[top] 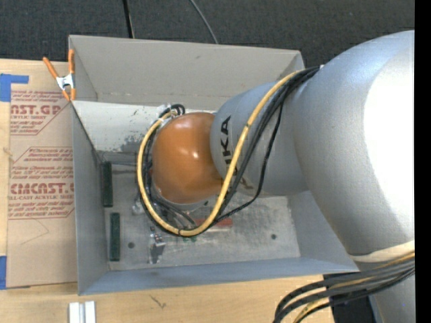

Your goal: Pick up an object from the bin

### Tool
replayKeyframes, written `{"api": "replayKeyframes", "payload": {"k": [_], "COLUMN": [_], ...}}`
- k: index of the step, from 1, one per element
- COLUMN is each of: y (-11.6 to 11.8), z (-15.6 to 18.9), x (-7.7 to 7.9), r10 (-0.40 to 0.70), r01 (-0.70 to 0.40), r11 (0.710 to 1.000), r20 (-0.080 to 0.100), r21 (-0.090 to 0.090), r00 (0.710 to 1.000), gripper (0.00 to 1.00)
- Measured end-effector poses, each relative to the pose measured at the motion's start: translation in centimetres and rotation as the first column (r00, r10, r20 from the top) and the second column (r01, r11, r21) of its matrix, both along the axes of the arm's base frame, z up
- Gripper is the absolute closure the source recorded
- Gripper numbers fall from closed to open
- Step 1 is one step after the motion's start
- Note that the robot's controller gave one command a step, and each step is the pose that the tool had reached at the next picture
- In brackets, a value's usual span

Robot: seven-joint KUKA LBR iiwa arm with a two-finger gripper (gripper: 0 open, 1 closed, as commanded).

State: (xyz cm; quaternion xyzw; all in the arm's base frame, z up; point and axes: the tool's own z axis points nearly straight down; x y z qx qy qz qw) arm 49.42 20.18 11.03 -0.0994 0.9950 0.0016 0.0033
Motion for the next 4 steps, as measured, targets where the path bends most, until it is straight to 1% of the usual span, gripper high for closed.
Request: {"api": "replayKeyframes", "payload": {"k": [1,2,3,4], "y": [-2.8,-8.4,-9.3,-13.7], "z": [-0.6,0.5,-3.9,-3.3], "x": [0.8,0.6,2.5,2.8], "r10": [0.049,0.110,0.141,0.119], "r01": [-0.049,-0.110,-0.141,-0.119], "r11": [0.999,0.994,0.990,0.993], "r20": [-0.011,-0.007,-0.001,0.014], "r21": [-0.005,-0.004,0.001,0.005], "r00": [0.999,0.994,0.990,0.993], "gripper": [0.00,0.00,0.00,1.00]}}
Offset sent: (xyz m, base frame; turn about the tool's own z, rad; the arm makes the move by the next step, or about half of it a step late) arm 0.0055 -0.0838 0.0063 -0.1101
